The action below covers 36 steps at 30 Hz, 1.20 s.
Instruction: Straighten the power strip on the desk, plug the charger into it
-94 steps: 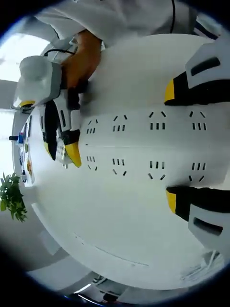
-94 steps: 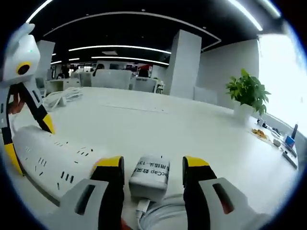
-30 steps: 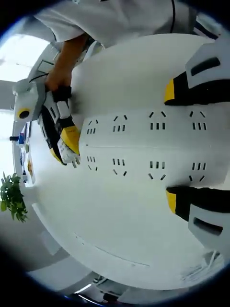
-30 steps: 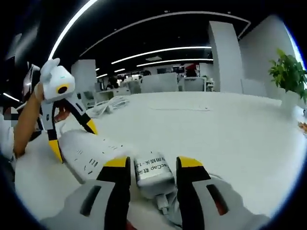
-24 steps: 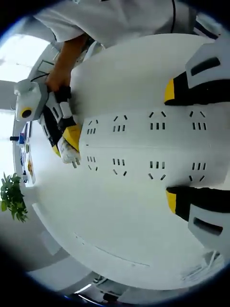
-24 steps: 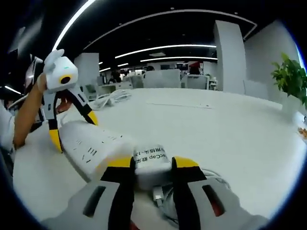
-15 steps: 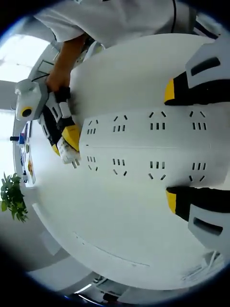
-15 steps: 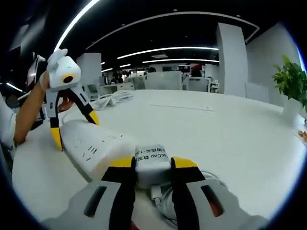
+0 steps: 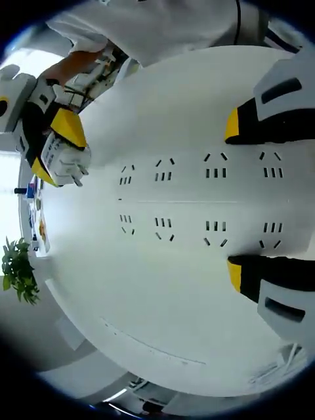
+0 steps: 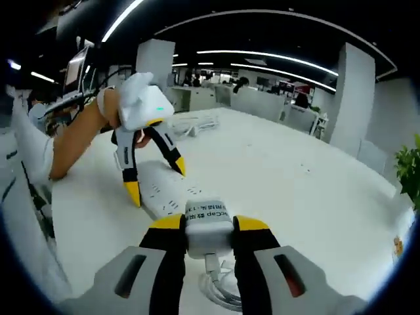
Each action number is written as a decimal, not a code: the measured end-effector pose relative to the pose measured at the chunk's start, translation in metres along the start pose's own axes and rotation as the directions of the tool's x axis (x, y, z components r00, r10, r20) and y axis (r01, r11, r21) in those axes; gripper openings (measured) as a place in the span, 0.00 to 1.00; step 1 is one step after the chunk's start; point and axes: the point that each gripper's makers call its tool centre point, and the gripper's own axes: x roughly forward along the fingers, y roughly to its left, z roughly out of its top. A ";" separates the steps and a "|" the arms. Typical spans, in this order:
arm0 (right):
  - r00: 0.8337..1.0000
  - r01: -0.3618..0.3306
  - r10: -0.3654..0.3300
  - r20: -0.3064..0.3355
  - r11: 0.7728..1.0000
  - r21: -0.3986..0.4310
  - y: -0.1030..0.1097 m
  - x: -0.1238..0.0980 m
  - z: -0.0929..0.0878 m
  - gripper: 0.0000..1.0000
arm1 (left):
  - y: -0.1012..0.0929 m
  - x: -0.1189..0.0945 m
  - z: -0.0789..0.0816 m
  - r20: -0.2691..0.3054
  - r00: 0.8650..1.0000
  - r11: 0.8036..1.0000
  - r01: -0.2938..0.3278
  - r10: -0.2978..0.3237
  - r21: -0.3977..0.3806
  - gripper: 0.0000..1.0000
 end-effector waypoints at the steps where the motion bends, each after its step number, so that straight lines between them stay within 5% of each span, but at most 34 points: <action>1: 1.000 -0.019 0.021 -0.021 0.996 0.089 0.004 0.001 -0.003 0.27 | 0.000 0.000 0.000 0.000 1.000 1.000 0.000 0.000 0.000 0.70; 3: 0.998 -0.054 0.061 -0.023 0.971 0.231 0.009 0.006 -0.006 0.27 | -0.001 0.000 0.000 0.000 1.000 1.000 -0.001 0.001 0.000 0.70; 8: 0.994 -0.011 0.041 -0.105 0.961 0.276 0.006 0.016 -0.025 0.27 | -0.002 0.001 0.000 0.001 1.000 1.000 -0.001 0.001 0.001 0.70; 15: 0.984 0.038 0.017 -0.176 0.953 0.301 0.004 0.020 -0.041 0.27 | -0.005 0.003 0.001 0.001 1.000 1.000 -0.001 0.001 0.001 0.70; 19: 0.979 0.056 0.018 -0.202 0.933 0.356 0.005 0.018 -0.042 0.27 | -0.005 0.003 0.001 0.000 1.000 1.000 -0.001 0.001 0.002 0.70; 31: 0.942 0.095 0.017 -0.337 0.945 0.314 0.012 0.025 -0.039 0.26 | -0.008 0.004 0.001 0.005 1.000 1.000 0.000 0.000 0.004 0.70; 36: 0.931 0.117 0.024 -0.365 0.926 0.358 0.011 0.024 -0.039 0.26 | -0.007 0.004 0.000 0.011 1.000 1.000 0.002 -0.002 0.007 0.70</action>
